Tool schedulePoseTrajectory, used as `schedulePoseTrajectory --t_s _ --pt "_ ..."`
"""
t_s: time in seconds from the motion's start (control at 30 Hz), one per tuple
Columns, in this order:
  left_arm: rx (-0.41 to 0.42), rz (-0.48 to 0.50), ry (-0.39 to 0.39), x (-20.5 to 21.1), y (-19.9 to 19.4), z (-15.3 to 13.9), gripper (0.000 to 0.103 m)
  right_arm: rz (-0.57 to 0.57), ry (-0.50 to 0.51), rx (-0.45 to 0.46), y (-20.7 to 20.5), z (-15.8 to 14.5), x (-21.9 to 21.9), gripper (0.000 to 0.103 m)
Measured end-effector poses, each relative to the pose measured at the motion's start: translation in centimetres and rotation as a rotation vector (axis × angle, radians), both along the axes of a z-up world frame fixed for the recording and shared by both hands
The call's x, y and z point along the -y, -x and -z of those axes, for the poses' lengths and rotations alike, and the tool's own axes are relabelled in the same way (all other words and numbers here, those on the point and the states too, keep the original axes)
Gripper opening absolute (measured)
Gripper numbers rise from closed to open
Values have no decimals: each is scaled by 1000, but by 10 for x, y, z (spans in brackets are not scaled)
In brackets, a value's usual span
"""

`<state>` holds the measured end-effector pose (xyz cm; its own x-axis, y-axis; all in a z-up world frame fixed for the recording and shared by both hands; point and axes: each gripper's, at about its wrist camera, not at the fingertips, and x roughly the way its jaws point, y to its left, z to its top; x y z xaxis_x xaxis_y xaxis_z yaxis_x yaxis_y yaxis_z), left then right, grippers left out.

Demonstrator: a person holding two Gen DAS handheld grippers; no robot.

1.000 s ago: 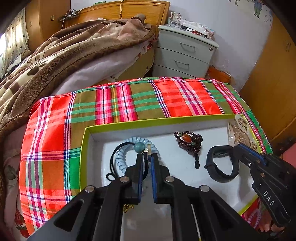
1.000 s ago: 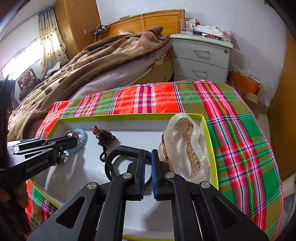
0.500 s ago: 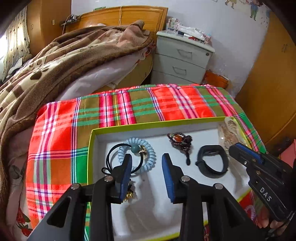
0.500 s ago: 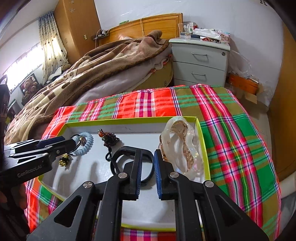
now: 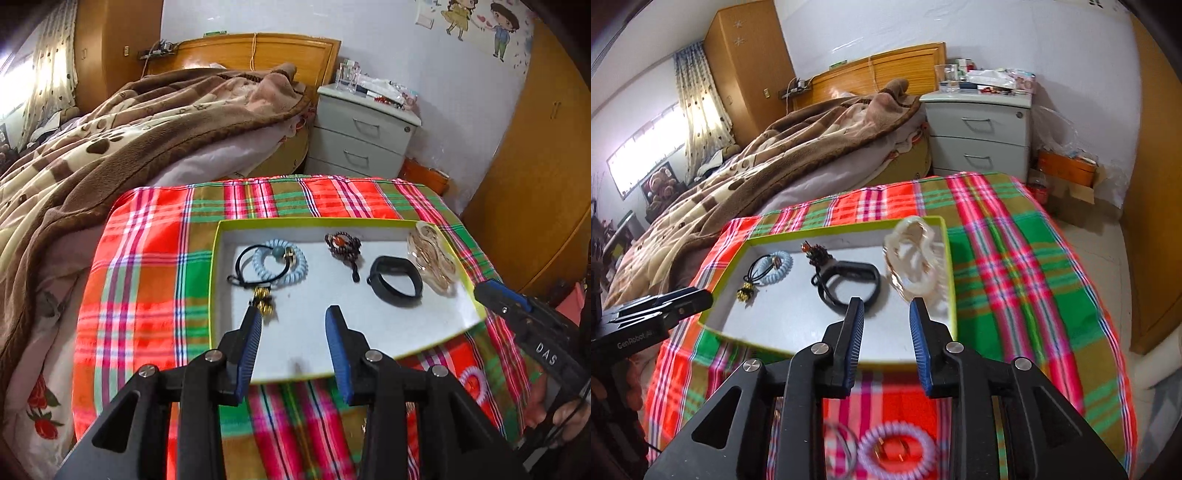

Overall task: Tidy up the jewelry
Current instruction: 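Grasp the lavender coil hair tie on the bedspread with the right tool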

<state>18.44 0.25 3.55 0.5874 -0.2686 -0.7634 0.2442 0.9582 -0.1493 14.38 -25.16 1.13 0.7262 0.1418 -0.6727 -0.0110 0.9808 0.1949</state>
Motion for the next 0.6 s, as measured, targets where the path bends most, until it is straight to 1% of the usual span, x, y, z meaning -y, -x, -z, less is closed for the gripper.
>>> schedulePoseTrajectory --t_s 0.17,0.33,0.43,0.6 --pt "4 5 31 -5 27 0 38 16 16 -27 21 8 11 27" --pt "-14 5 61 -8 48 6 39 22 13 -73 38 26 21 27" --pt "-31 4 63 -10 58 12 40 9 0 -92 45 34 23 27" --pt "-63 -4 79 -16 70 22 41 -24 7 -114 48 41 19 27"
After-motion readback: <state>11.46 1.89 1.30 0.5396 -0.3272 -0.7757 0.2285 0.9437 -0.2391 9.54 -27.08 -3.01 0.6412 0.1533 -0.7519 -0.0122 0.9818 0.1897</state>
